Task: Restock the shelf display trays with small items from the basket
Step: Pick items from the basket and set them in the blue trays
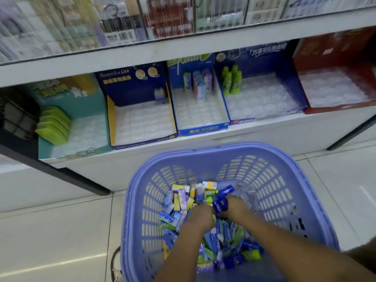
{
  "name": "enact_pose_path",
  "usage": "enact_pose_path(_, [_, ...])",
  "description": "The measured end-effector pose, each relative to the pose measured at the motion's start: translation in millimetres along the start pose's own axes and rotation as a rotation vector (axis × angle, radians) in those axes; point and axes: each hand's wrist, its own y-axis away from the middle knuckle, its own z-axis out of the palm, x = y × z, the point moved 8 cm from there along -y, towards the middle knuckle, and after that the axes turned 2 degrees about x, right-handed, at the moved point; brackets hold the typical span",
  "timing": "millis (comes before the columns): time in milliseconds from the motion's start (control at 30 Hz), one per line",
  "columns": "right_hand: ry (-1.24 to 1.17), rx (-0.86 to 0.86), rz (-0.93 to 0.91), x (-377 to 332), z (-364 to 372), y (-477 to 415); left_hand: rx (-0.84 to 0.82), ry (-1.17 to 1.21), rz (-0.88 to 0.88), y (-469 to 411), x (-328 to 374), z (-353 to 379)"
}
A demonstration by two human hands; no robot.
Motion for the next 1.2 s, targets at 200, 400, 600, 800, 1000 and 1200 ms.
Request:
enact_pose_path(200, [-0.05,-0.03,0.054,0.3,12.1,-11.8,0.039,0.128,-0.041,-8.8,-10.9,2.2])
enact_pose_path(400, [-0.128,-0.188,0.006,-1.7,-11.0,-7.6,0.116,0.323,-0.108,-12.4,-17.4,-8.3])
enact_pose_path(600, [-0.063,-0.317,-0.223,-34.3,-83.3,33.8,0.134,1.007,-0.076,-6.7,7.3,-50.0])
enact_pose_path(800, [-0.211,-0.192,-0.407,-60.0,-181.4,87.1,0.185,1.121,0.164,28.9,45.8,-134.9])
enact_pose_path(1000, [-0.743,0.073,-0.502,-58.2,-268.2,129.5,0.29,1.433,0.313,69.1,83.7,-199.6])
enact_pose_path(1200, [-0.741,0.106,-0.571,-37.6,-300.3,149.5,0.327,1.3,0.352,76.2,122.7,-217.5])
